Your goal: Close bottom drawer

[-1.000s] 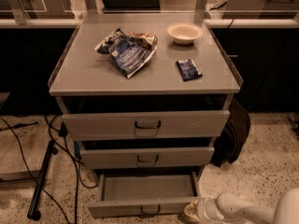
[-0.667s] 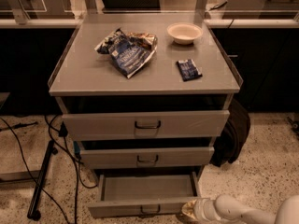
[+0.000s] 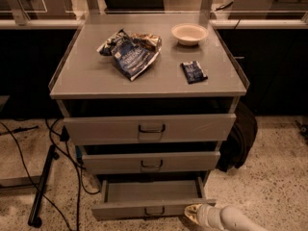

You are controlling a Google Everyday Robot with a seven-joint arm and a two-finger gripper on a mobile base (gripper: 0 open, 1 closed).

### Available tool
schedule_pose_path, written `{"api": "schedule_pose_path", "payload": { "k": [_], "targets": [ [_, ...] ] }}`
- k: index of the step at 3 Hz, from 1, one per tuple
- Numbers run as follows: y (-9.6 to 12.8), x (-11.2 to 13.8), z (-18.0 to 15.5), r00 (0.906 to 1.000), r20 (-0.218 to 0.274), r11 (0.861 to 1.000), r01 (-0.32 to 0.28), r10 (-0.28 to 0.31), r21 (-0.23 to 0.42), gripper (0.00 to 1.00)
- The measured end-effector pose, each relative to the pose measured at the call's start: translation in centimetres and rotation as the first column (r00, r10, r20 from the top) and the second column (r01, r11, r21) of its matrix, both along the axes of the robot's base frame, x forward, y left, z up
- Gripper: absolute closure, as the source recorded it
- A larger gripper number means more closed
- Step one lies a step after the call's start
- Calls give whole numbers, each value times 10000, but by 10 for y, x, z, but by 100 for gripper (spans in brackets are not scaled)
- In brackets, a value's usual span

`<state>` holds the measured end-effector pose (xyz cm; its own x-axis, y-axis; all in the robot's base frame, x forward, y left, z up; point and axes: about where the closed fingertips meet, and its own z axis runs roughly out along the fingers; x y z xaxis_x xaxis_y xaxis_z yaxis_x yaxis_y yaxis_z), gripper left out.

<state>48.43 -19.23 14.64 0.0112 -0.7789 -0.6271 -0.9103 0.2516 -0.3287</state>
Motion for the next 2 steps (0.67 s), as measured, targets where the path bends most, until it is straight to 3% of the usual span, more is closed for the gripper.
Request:
{"api": "schedule_pose_path", "payload": {
  "k": [1,2],
  "targets": [
    [0,17,0,9960,898,10000,16,-21,60,100],
    [-4,40,-5,9898,1420,9999,143,-143,12,100]
  ]
}}
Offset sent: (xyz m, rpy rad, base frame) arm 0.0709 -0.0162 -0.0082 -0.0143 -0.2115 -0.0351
